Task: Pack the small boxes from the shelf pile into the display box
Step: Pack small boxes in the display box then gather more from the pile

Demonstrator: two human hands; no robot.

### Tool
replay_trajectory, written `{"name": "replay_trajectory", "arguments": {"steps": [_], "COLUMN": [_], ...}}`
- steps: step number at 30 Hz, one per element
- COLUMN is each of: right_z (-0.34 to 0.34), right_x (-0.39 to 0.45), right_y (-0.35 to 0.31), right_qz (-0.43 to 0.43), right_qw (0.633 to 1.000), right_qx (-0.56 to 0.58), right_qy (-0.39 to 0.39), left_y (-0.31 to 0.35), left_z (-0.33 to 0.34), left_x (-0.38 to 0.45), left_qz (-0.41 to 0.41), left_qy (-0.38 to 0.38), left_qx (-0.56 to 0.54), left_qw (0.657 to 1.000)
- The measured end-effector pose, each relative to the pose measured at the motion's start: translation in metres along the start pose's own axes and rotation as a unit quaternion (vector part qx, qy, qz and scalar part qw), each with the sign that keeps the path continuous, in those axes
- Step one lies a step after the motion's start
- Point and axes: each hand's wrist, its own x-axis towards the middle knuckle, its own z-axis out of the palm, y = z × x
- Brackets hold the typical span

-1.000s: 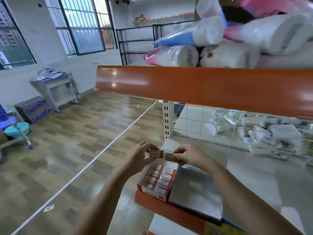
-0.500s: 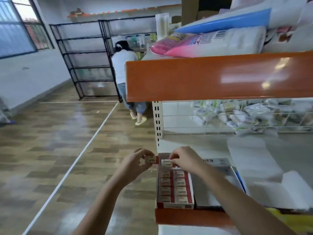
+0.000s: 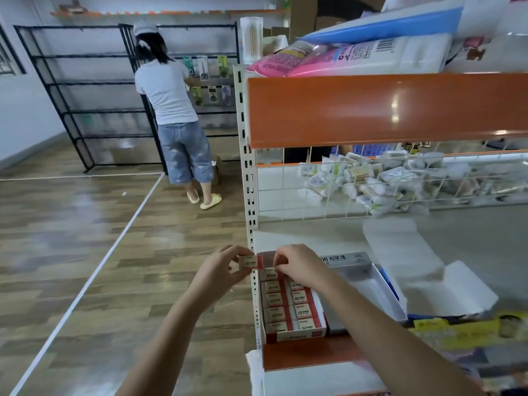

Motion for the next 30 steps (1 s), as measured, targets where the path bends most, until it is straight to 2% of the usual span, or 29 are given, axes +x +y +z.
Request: {"name": "replay_trajectory", "arguments": {"steps": [10, 17, 23, 30], "right_z": [0.007, -0.02, -0.023, -0.014], "right_x": [-0.005, -0.024, -0.044, -0.052], "right_y": [-0.007, 0.009, 0.021, 0.021], "right_qz": [0.006, 0.033, 0.118, 0.135], "right_qw": [0.999, 0.991, 0.987, 0.989], "right_qx": [-0.044, -0.041, -0.081, -0.05], "right_qy": [0.016, 0.121, 0.072, 0.045], "left_y": [0.002, 0.019, 0.039, 0.047], "left_z": [0.007, 0.015, 0.037, 0.054], "left_x": [0.01, 0.03, 0.045, 0.043], "left_qz": [0.017, 0.047, 0.016, -0.02], "left_qy": [-0.022, -0.032, -0.07, -0.087], "left_qx": [0.015, 0.068, 0.042, 0.039], "left_qw": [0.999, 0.996, 0.997, 0.995]}}
